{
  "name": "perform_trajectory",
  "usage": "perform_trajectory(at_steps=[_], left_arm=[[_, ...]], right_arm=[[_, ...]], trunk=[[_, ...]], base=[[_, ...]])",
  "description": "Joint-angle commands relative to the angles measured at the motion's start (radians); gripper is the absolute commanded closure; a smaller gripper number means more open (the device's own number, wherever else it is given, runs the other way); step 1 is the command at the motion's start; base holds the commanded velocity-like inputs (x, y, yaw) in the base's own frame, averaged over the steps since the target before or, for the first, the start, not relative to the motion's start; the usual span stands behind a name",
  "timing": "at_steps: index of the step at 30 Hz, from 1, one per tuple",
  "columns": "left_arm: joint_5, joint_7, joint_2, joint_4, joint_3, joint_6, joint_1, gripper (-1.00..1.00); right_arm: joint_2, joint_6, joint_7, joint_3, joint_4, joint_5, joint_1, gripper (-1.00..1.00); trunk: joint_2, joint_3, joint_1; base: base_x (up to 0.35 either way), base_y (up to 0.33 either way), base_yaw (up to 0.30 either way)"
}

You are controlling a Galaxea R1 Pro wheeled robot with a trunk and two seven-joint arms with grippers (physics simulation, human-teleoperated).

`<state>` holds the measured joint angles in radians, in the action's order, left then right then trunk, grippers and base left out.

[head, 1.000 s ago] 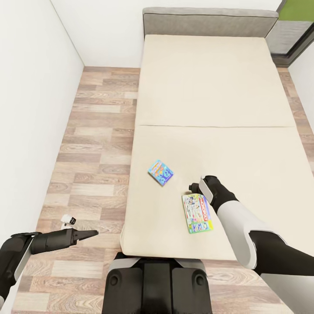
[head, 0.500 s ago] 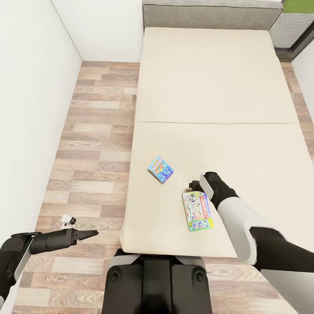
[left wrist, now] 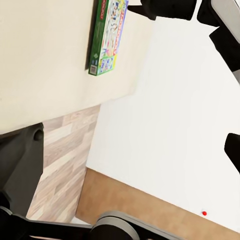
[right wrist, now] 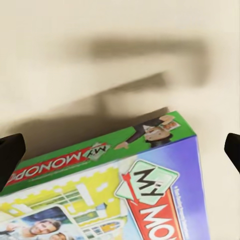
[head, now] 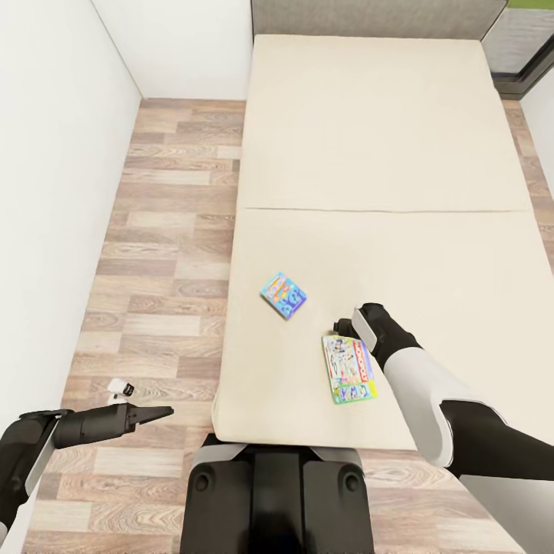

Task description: Put all the toys in the child's room - the three board games (two on the bed and one on the table), the two jigsaw puzzles on the table, and the tennis ball on the table - inside the toy box on the table in the child's room.

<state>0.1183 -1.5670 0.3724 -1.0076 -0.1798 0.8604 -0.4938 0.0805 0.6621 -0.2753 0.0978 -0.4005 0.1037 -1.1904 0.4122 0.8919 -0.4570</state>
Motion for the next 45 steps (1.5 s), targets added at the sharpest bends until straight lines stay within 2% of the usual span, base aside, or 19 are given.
perform_trajectory(at_steps=[1, 9, 36, 45], left_arm=[[0.0, -0.004, 0.0, 0.0, 0.0, 0.011, 0.0, -1.0], [0.0, -0.004, 0.0, 0.0, 0.0, 0.01, 0.0, -1.0], [0.001, -0.004, 0.0, 0.0, 0.0, 0.009, 0.0, -1.0], [0.0, -0.004, 0.0, 0.0, 0.0, 0.009, 0.0, -1.0]], right_arm=[[0.001, 0.001, -0.008, 0.003, -0.001, 0.011, 0.0, -1.0], [0.001, -0.003, -0.007, 0.003, -0.002, 0.014, 0.002, -1.0], [0.001, -0.002, -0.007, 0.002, -0.002, 0.011, 0.005, -1.0], [0.001, -0.002, -0.007, 0.002, -0.002, 0.011, 0.006, -1.0]], trunk=[[0.002, 0.003, -0.001], [0.002, 0.01, -0.001], [0.002, 0.01, -0.001], [0.002, 0.01, -0.001]], base=[[0.0, 0.0, 0.0], [0.0, 0.0, 0.0], [-0.001, 0.0, 0.0], [-0.157, 0.0, 0.0]])
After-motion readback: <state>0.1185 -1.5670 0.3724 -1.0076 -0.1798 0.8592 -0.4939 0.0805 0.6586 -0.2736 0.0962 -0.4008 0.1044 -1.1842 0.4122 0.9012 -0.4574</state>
